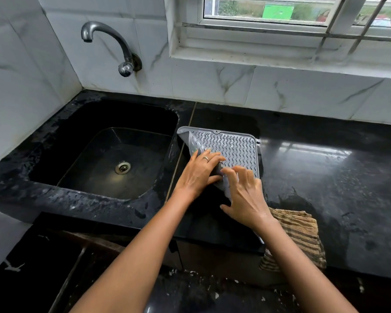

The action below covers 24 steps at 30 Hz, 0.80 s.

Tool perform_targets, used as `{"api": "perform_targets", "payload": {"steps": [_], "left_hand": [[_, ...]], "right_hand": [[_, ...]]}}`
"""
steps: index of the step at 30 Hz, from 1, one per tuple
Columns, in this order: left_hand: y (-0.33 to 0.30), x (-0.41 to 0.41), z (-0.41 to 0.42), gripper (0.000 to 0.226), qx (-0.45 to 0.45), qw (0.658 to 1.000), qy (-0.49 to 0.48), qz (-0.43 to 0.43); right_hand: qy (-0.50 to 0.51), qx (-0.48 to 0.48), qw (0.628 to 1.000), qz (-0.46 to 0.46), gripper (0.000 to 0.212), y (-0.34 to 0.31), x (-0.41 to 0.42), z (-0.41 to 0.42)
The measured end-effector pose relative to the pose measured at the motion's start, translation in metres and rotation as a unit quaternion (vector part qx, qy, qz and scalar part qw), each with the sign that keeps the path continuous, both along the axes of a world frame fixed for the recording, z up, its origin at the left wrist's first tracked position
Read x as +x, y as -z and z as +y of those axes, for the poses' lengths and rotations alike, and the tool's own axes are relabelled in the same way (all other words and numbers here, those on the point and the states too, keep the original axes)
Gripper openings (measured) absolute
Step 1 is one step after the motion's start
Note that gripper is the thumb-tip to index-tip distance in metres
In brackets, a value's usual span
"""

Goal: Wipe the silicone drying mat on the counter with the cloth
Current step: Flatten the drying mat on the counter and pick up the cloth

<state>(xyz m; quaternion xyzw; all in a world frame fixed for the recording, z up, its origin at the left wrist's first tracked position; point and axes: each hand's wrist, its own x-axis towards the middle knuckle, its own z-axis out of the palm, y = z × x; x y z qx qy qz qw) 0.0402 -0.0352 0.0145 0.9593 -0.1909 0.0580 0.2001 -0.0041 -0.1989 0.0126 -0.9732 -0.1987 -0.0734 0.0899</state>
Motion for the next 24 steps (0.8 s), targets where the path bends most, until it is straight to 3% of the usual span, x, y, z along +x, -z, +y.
{"api": "perform_targets", "payload": {"steps": [3,7,10,12,14,15,17,19,21,24], "left_hand": [[-0.009,0.007,-0.002,0.035,-0.006,1.0,-0.009,0.02],[-0.008,0.002,0.0,0.03,0.002,0.995,-0.031,0.095],[-0.01,-0.005,0.003,0.046,-0.012,0.99,-0.048,0.133],[-0.017,-0.005,0.006,0.059,-0.015,0.983,-0.068,0.173],[-0.024,-0.003,0.014,0.06,-0.002,0.97,-0.08,0.228],[-0.026,-0.003,0.018,0.058,0.003,0.96,-0.078,0.268],[-0.026,-0.007,0.026,0.055,0.013,0.934,-0.069,0.35],[-0.018,-0.015,0.032,0.047,0.014,0.918,-0.066,0.392],[-0.004,-0.026,0.035,0.04,0.005,0.92,-0.077,0.383],[0.029,-0.051,0.036,0.06,0.079,0.942,-0.086,0.315]], "right_hand": [[0.017,-0.058,0.998,-0.024,0.07,0.0,-0.001,-0.003],[0.049,0.002,0.999,0.017,0.037,-0.001,0.002,0.0],[0.096,0.128,0.984,0.08,0.024,-0.001,0.002,0.006],[0.107,0.245,0.95,0.16,0.02,-0.005,0.001,0.011],[0.053,0.288,0.914,0.281,0.016,-0.011,0.001,0.016],[0.018,0.269,0.894,0.357,0.02,-0.015,0.0,0.019],[-0.019,0.178,0.857,0.483,0.052,-0.022,-0.004,0.023],[-0.026,0.113,0.841,0.528,0.074,-0.023,-0.005,0.025],[-0.03,0.098,0.865,0.492,0.067,-0.02,-0.006,0.029],[-0.011,-0.001,0.937,0.35,0.051,-0.002,-0.007,0.035]]}}
